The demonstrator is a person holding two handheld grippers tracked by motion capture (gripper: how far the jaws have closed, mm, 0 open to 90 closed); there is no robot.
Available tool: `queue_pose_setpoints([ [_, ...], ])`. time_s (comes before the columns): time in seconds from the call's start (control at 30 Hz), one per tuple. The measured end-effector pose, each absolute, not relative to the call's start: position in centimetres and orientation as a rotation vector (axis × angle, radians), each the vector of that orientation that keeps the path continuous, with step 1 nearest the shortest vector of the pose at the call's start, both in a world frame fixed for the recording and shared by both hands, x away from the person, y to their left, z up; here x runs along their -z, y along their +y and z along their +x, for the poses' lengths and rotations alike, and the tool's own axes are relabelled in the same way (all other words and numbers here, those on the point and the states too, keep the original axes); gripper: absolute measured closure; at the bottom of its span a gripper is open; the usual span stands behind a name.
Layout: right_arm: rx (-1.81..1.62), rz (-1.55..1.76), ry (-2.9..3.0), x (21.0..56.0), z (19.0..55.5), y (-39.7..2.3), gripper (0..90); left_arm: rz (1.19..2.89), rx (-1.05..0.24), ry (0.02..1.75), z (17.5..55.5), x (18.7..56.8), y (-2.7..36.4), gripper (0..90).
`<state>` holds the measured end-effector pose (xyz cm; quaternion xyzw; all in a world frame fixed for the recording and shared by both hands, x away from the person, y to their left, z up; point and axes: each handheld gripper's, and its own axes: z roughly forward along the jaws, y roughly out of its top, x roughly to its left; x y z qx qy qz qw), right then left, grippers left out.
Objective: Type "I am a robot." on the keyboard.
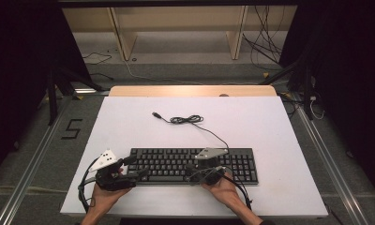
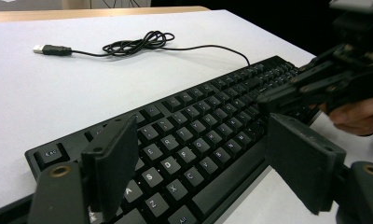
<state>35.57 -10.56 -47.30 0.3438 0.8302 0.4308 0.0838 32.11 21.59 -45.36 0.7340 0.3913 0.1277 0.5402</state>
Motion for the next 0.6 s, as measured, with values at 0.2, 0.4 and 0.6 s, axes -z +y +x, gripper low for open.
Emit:
queue_pose_setpoints([
  [0.2, -1.382, 1.033, 2.399, 45.6, 35.0, -12.2, 82.3, 1.737, -0.300, 0.938, 32.1, 45.3, 21.7, 25.2],
  [0.4, -1.454, 1.043, 2.336, 44.6, 34.3, -14.3, 68.3, 1.736, -0.298, 0.940, 32.2, 45.3, 21.7, 25.2],
  [0.6, -1.499, 1.046, 2.270, 44.2, 33.5, -15.9, 51.2, 1.735, -0.292, 0.943, 32.2, 45.3, 21.8, 25.2],
])
